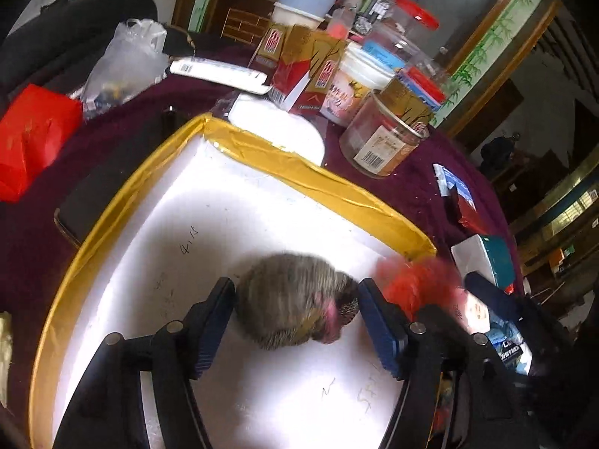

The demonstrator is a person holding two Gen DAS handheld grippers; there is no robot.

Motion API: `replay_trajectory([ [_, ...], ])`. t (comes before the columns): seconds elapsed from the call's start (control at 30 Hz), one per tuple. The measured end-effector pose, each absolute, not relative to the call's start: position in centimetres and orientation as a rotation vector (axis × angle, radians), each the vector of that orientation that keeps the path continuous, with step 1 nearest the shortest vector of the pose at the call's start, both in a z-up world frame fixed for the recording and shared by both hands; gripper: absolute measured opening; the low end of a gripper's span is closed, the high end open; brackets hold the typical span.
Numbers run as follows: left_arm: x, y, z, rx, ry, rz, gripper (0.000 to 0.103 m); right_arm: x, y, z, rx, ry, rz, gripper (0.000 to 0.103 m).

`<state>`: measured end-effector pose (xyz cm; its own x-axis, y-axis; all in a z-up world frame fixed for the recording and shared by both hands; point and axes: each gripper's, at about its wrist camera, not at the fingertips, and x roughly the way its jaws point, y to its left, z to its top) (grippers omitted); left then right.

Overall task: Organize soft objects
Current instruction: 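Open both tools to drop the knit ball and mesh bag into the tray, then move the empty left tool back over the table items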

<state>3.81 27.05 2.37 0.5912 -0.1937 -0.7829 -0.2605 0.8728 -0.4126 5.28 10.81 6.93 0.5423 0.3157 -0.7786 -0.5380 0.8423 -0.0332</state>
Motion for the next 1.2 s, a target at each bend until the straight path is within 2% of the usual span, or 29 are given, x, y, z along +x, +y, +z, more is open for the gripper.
replay_trajectory([
  [0.13,2.6,26.5,3.9,-0.492,0.917,0.055,0.072,2.9,6.8,10.5,-0.169,0.767,0.486,0.072],
  [0.17,1.9,26.2,4.6,-0.475,0.901,0.066,0.072,1.8,5.6,11.3,-0.144,0.731,0.476,0.076],
  [0.2,0.4,25.4,6.0,-0.428,0.858,0.08,0.073,0.2,4.0,12.3,-0.117,0.678,0.455,0.087],
  [0.27,-1.8,23.8,7.9,-0.33,0.793,0.117,0.085,-3.2,0.7,13.4,-0.082,0.575,0.396,0.103],
  [0.37,-6.3,20.4,10.8,-0.185,0.681,0.192,0.098,-7.2,-3.6,13.5,-0.063,0.516,0.307,0.103],
  [0.63,-13.7,12.0,13.1,-0.092,0.563,0.164,0.098,-12.6,-12.2,11.7,0.095,0.511,0.171,0.103],
  [0.87,-14.8,6.9,13.7,-0.002,0.574,0.115,0.098,-15.3,-15.9,11.8,0.104,0.454,0.109,0.103],
  [1.2,-15.8,4.1,13.7,0.04,0.587,0.091,0.098,-16.7,-19.1,11.9,0.124,0.422,0.052,0.103],
])
